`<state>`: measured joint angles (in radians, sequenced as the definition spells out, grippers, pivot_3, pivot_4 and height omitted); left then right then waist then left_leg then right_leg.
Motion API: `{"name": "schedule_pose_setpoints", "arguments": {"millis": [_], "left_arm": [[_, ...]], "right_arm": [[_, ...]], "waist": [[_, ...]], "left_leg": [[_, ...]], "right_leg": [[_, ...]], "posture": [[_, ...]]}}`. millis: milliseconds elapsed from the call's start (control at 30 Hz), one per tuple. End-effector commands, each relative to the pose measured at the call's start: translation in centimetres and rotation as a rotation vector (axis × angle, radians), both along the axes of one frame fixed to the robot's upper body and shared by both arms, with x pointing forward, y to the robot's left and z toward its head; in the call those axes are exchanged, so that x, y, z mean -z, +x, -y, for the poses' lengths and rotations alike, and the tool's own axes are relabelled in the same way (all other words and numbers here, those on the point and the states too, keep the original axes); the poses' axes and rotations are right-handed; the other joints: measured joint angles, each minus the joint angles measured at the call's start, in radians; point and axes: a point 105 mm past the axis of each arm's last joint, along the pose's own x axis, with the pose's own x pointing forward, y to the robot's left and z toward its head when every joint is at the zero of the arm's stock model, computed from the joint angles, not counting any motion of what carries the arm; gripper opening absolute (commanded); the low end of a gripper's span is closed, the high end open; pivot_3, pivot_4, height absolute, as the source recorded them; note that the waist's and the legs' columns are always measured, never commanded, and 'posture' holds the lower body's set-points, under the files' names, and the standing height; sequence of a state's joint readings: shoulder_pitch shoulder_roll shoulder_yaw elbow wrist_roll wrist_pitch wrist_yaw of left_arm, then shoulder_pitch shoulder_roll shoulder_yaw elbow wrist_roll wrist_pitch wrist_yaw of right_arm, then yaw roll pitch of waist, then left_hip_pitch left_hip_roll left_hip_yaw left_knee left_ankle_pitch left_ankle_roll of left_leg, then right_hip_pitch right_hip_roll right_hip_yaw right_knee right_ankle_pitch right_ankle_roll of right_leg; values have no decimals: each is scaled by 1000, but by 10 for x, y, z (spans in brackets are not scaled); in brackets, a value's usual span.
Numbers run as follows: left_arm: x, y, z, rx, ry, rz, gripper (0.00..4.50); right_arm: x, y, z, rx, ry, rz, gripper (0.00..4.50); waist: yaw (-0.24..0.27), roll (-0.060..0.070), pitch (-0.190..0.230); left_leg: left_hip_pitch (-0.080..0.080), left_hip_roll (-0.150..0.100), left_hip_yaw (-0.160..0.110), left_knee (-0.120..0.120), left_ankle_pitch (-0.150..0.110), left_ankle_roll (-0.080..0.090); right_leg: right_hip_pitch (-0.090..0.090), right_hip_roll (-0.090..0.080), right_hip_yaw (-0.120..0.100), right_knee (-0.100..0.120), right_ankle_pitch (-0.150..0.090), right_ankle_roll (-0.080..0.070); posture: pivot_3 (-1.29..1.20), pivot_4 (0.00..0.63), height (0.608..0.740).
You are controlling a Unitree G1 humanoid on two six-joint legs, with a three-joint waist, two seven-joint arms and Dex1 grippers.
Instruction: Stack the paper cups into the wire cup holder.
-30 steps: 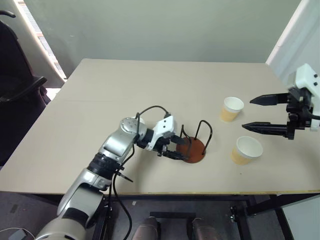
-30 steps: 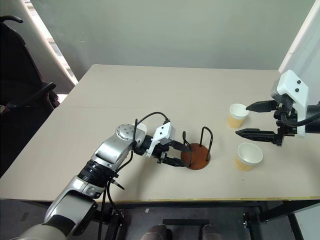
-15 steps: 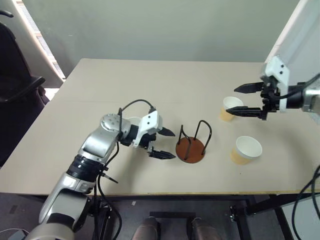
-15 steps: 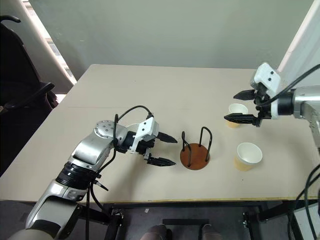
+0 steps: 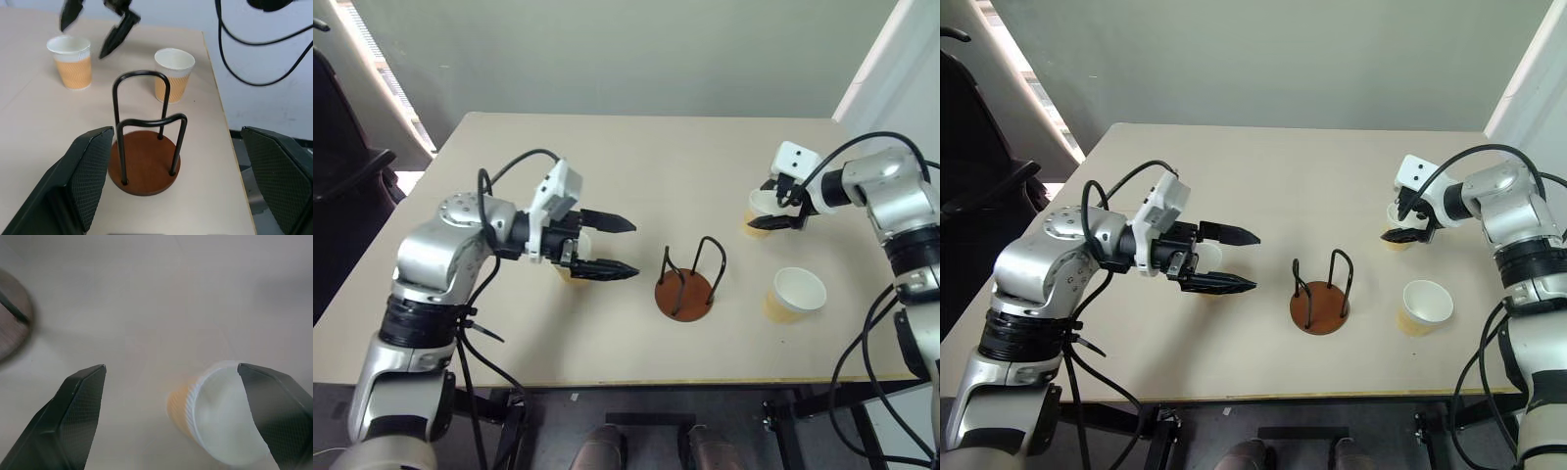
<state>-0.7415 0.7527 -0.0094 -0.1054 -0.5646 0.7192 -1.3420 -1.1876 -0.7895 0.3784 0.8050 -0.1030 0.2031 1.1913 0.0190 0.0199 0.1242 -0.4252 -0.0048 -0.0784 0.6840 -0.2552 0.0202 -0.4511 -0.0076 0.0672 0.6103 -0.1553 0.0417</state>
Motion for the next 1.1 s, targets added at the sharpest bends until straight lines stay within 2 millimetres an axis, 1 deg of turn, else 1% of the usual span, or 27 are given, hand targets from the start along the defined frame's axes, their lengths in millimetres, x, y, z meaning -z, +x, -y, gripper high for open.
{"name": "schedule_pose_setpoints", "arguments": {"millis": [33, 200, 367, 400, 433, 500, 533, 667, 733, 800, 900, 1000, 1033, 1067, 1100], "left_arm": [[-13, -5, -6, -11, -3, 78, 4484], [-14, 2, -15, -80, 20, 127, 4484], [-11, 3, -16, -94, 41, 139, 4484], [-11, 3, -16, -97, 44, 140, 4500], [-11, 4, -16, -101, 43, 140, 4500], [-14, 7, -17, -114, 30, 141, 4500], [-15, 6, -18, -112, 26, 131, 4500], [-17, 6, -20, -109, -4, 104, 4500], [-16, 7, -23, -116, -9, 98, 4500], [-16, 8, -24, -120, -14, 94, 4500], [-18, 8, -34, -135, -34, 82, 4500], [-24, 7, -43, -146, -62, 69, 4500], [-26, 8, -47, -155, -72, 70, 4500], [-28, 8, -49, -161, -79, 72, 4500], [-32, 10, -51, -169, -92, 81, 4500]], "right_arm": [[-8, 7, 4, 18, -40, 34, 4500], [2, 14, 5, 40, -94, 19, 4500], [2, 19, -4, 29, -85, 16, 4500], [3, 19, -5, 27, -88, 15, 4101], [3, 19, -5, 24, -92, 15, 3928], [5, 20, -6, 21, -103, 15, 3251], [5, 21, -6, 22, -106, 17, 2827], [6, 21, -8, 18, -96, 19, 1434], [3, 20, -11, 3, -81, 19, 670], [-3, 19, -16, -21, -52, 18, 21], [-29, 7, -26, -111, 31, 21, 21], [-47, -7, -31, -173, 65, 28, 21], [-56, -15, -35, -208, 70, 33, 21], [-61, -22, -38, -232, 72, 35, 21], [-69, -33, -45, -274, 69, 43, 21]], "waist": [[0, 0, 0], [-4, 0, 0], [-6, 0, 0], [-6, 0, 0], [-6, 0, 0], [-5, 0, 0], [-5, 0, 0], [-6, 0, 0], [-6, 0, 0], [-6, 0, 0], [-7, 1, 0], [-7, 1, 1], [-6, 1, 1], [-6, 1, 1], [-6, 1, 0]], "left_leg": [[0, 0, 0, -1, 0, -1], [0, 1, -1, -4, 1, -2], [0, 1, -1, -5, 1, -3], [0, 1, -1, -5, 1, -3], [0, 1, -1, -5, 1, -3], [0, 1, -1, -5, 0, -3], [0, 1, -1, -5, 0, -4], [0, 1, -1, -5, 0, -4], [0, 2, -2, -6, 0, -5], [0, 2, -2, -6, 0, -5], [0, 2, -2, -7, 0, -6], [-2, 2, -2, -8, 1, -7], [-2, 2, -3, -8, 2, -9], [-2, 2, -3, -8, 5, -14], [-2, 2, -3, -8, 7, -18]], "right_leg": [[0, 0, 0, 0, -1, -1], [-3, 1, -1, 1, -1, -3], [-3, 0, -2, 1, -1, -4], [-3, 0, -2, 1, -1, -4], [-3, 0, -2, 1, -1, -4], [-2, 0, -3, 1, -1, -5], [-2, 0, -3, 1, -1, -5], [-3, 0, -3, 2, -1, -5], [-3, 0, -3, 2, -1, -6], [-3, 0, -4, 2, -1, -6], [-3, 0, -4, 2, -1, -7], [-5, 1, -5, 2, -2, -8], [-5, 1, -6, 1, -3, -9], [-5, 1, -6, 1, -3, -10], [-5, 1, -7, 1, -4, -11]], "posture": [[0, 150, 740], [0, 150, 740], [0, 150, 740], [0, 150, 740], [0, 150, 740], [0, 150, 740], [0, 150, 740], [0, 150, 740], [0, 150, 740], [0, 150, 740], [0, 150, 740], [0, 150, 740], [0, 150, 740], [0, 150, 740], [0, 150, 740]]}}
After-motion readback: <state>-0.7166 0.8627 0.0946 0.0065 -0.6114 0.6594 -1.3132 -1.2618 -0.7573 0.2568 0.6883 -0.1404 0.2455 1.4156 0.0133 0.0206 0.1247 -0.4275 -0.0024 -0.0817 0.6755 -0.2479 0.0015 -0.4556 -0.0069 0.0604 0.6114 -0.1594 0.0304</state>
